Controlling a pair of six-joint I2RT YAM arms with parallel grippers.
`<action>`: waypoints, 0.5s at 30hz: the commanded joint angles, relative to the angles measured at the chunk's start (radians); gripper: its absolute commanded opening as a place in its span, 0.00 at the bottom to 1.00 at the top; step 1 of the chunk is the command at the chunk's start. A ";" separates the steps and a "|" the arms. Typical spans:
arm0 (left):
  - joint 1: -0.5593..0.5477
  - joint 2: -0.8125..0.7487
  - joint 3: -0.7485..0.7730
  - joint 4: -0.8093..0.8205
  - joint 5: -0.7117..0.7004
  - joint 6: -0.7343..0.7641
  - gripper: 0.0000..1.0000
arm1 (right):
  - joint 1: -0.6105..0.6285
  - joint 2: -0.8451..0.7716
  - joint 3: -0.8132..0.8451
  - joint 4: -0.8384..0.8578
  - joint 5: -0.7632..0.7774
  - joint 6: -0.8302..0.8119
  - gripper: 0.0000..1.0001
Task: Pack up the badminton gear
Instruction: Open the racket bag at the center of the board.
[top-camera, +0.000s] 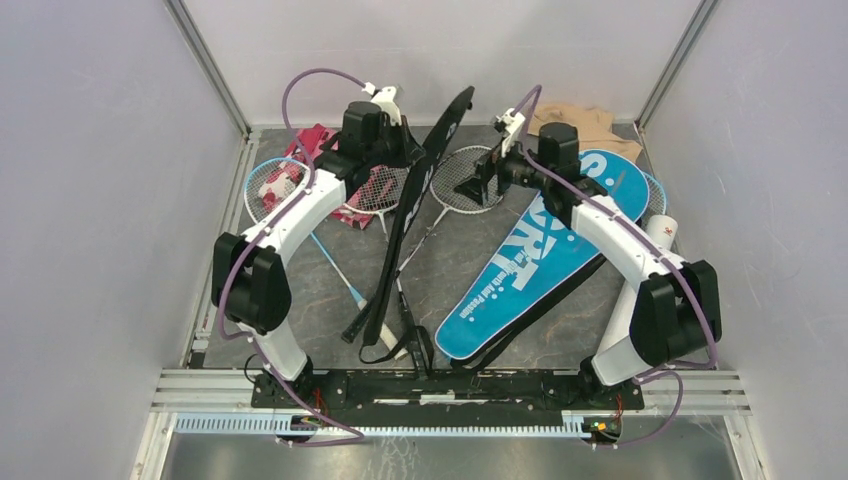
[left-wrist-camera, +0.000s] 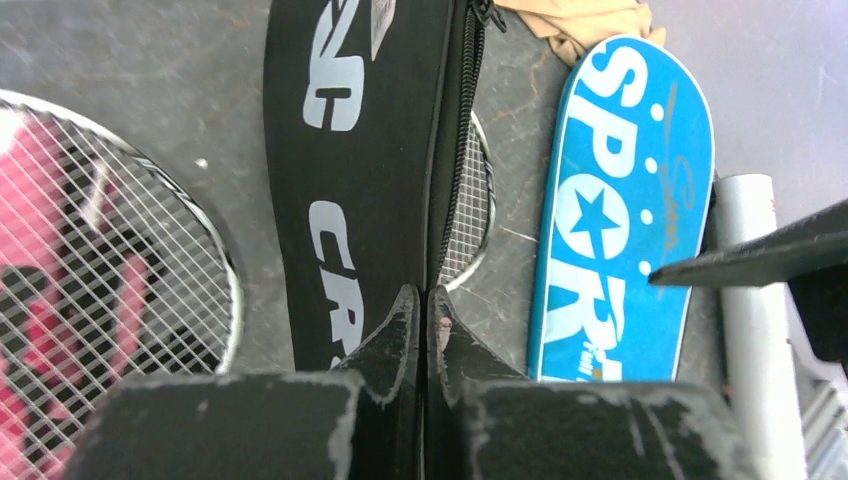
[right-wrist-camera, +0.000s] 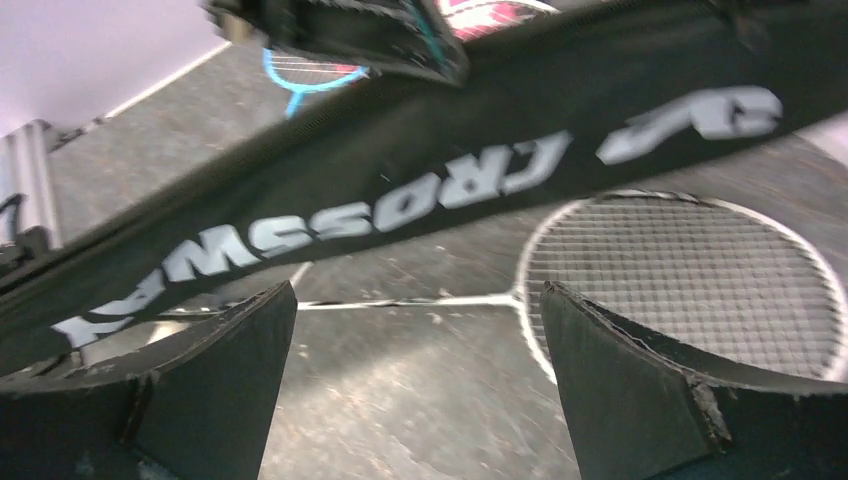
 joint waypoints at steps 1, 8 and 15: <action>-0.007 -0.057 -0.085 0.154 0.043 -0.168 0.02 | 0.065 0.033 0.016 0.108 -0.066 0.136 0.98; -0.050 -0.083 -0.181 0.233 -0.061 -0.297 0.02 | 0.132 0.029 -0.075 0.159 0.035 0.217 0.98; -0.078 -0.088 -0.212 0.230 -0.074 -0.400 0.02 | 0.168 -0.014 -0.193 0.221 0.112 0.266 0.98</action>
